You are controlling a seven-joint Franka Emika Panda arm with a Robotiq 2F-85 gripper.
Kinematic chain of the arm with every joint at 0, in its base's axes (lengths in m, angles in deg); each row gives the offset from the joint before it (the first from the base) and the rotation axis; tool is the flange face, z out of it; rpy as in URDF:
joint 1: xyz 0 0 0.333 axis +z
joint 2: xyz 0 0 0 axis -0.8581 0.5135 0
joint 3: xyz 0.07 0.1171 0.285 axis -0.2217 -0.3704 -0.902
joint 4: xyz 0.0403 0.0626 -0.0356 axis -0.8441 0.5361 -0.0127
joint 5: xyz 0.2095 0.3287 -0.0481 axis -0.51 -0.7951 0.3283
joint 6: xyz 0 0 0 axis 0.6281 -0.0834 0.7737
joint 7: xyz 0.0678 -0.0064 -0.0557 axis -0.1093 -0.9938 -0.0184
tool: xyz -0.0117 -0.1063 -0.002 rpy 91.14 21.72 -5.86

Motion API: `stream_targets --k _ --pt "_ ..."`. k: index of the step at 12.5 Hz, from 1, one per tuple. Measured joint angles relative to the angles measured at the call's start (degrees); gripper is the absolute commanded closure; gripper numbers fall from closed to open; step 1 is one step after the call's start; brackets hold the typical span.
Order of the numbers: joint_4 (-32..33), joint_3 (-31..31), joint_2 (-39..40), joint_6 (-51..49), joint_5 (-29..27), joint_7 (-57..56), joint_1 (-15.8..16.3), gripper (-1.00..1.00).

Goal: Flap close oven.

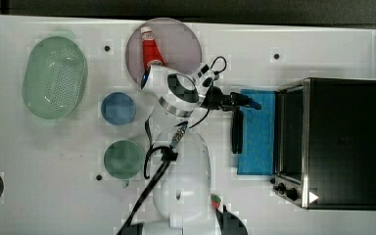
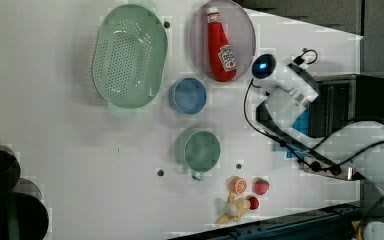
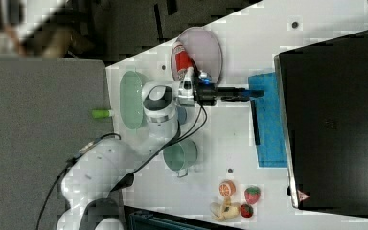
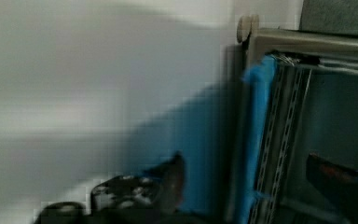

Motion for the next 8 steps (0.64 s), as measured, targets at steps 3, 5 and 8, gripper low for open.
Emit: stream_targets --k 3,5,8 --pt "-2.6 -0.5 4.1 -2.1 2.6 0.5 1.5 0.07" --pt "-3.5 -0.5 4.0 -4.0 3.3 1.1 2.0 0.51" --pt "-3.7 0.0 2.9 -3.4 2.9 1.3 1.5 0.53"
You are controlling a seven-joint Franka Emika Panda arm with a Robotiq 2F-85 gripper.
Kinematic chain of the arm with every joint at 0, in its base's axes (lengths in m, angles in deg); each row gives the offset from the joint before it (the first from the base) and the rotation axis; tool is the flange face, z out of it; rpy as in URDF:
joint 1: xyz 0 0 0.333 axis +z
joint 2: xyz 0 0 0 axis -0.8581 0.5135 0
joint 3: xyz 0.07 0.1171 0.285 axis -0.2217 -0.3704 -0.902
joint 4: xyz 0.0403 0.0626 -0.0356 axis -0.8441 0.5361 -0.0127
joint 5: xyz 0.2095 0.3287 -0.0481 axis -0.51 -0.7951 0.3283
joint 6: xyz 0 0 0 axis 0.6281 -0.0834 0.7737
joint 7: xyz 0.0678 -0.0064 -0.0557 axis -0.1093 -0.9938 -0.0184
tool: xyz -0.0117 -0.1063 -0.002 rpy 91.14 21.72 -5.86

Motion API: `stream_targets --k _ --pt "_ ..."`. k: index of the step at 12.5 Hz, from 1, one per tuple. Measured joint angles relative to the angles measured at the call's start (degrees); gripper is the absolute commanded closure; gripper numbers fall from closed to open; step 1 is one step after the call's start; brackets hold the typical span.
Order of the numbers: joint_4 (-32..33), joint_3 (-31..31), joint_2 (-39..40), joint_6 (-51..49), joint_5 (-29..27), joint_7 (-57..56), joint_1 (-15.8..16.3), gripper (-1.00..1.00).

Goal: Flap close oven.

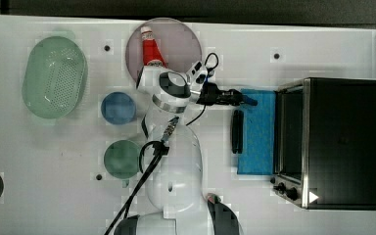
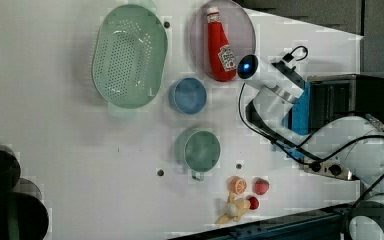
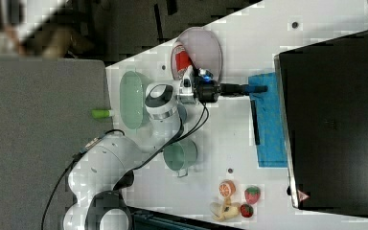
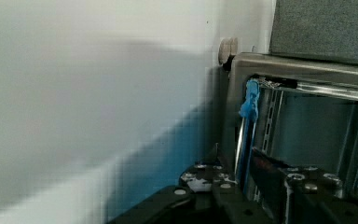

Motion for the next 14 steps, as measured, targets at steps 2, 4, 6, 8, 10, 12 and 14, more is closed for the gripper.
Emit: stream_targets --k 2,4,6,8,10,12,14 --pt "0.9 -0.3 -1.7 1.2 -1.7 0.0 -0.7 0.53" --pt "2.7 -0.6 -4.2 5.0 -5.4 -1.1 -1.8 0.53" --pt "5.0 0.1 -8.3 8.9 -9.8 -4.0 -3.0 0.53" --pt "7.7 -0.3 -13.5 12.8 -15.2 -9.7 -5.7 0.53" --pt "9.1 -0.9 -18.1 17.2 -22.2 -15.4 -9.3 0.53" --pt "8.8 -1.1 -21.8 20.5 -28.1 -22.1 -13.2 0.53" --pt "8.3 -1.0 -24.2 22.7 -32.6 -29.4 -17.2 0.53"
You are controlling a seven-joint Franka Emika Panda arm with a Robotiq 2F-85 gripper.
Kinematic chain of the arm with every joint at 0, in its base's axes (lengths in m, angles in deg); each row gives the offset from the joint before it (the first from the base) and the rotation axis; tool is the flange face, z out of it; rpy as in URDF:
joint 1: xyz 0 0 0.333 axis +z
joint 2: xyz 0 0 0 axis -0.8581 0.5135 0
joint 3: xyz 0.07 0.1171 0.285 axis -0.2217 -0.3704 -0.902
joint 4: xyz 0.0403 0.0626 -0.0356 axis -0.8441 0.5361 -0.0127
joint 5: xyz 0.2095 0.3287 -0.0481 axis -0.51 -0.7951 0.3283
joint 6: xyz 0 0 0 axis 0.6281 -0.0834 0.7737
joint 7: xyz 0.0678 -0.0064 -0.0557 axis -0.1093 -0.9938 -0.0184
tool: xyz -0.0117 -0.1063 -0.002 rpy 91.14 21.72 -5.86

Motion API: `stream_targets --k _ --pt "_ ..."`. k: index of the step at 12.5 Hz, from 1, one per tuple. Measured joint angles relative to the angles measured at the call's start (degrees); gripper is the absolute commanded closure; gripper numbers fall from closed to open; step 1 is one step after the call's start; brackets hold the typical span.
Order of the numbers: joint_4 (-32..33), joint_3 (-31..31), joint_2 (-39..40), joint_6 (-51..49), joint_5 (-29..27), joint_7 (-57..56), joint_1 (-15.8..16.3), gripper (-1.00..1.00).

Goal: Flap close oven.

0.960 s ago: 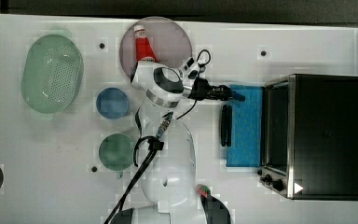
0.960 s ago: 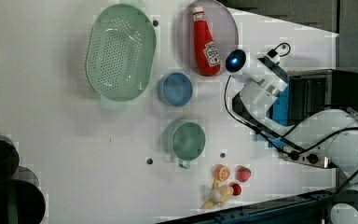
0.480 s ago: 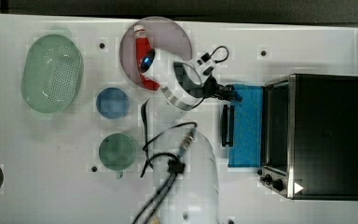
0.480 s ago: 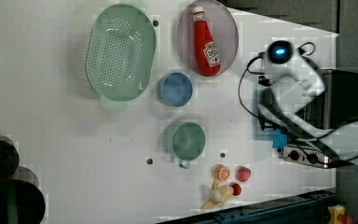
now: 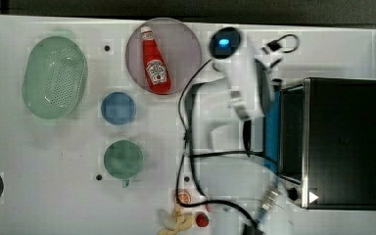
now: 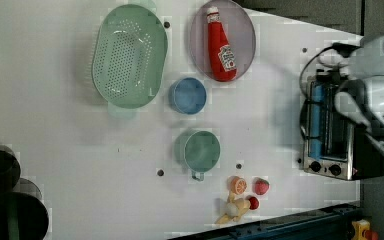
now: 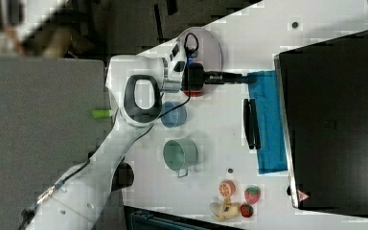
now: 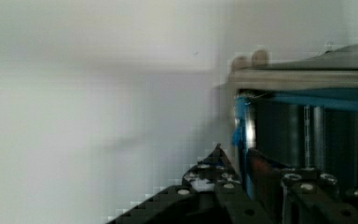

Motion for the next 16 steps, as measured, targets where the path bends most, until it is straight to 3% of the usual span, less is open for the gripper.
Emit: stream_targets --k 4,6,11,12,16 --pt "-0.2 1.7 -2.1 4.9 -9.2 -13.2 -8.0 0.53" --pt "-0.5 0.5 -2.3 5.7 -14.4 -18.1 -11.0 0.25" --pt "0.1 -2.2 -3.4 -1.3 -15.2 -21.1 -10.6 -0.87" --pt "-0.2 -2.8 -4.3 -5.4 -15.7 -20.7 -10.6 -0.99" --pt "-3.4 -7.8 -11.5 -20.1 -24.8 -7.9 -11.1 -1.0"
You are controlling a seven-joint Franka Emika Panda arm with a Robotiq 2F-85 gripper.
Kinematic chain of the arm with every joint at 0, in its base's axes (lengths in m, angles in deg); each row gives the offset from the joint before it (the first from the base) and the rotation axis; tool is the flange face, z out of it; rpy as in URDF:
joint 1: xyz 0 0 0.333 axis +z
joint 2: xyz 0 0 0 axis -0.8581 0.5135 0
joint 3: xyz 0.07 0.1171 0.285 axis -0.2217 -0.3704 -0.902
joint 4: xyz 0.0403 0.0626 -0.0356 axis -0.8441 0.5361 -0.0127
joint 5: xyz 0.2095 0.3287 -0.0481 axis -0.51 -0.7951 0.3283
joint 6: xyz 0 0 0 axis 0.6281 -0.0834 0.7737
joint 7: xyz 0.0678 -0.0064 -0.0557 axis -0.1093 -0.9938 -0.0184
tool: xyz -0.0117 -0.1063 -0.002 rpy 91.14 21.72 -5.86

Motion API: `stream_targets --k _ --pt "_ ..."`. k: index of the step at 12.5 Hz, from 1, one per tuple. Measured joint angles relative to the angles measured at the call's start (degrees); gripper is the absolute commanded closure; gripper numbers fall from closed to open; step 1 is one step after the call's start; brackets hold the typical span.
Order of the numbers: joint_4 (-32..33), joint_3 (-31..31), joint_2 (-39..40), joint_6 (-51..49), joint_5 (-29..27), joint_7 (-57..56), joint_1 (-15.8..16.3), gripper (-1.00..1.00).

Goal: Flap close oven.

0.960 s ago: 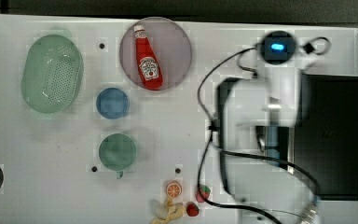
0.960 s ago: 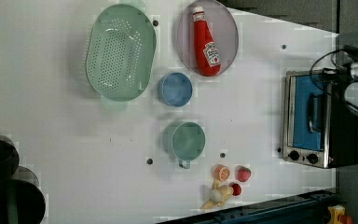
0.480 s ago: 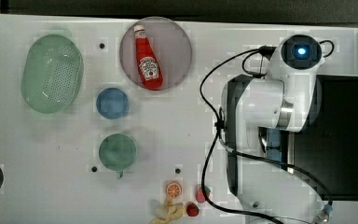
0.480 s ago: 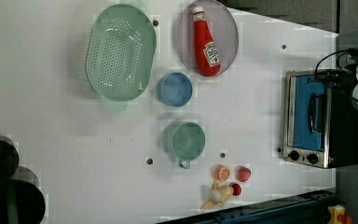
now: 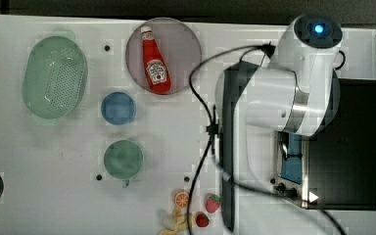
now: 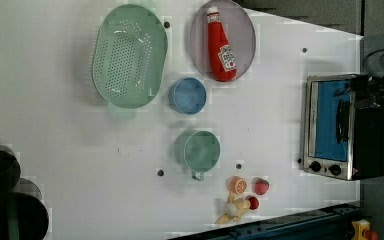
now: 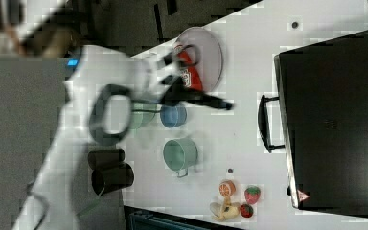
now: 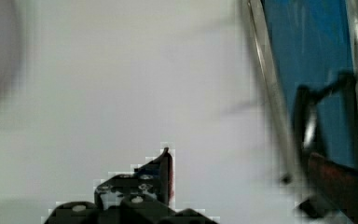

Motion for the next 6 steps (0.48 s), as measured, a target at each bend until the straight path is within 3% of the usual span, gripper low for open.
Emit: stream_targets --k 3,6 --pt "-3.9 -3.3 -7.8 -4.5 -5.4 16.1 0.9 -1.0" --pt "-4.5 -4.9 -17.1 -10.4 -5.6 26.0 2.4 -1.0"
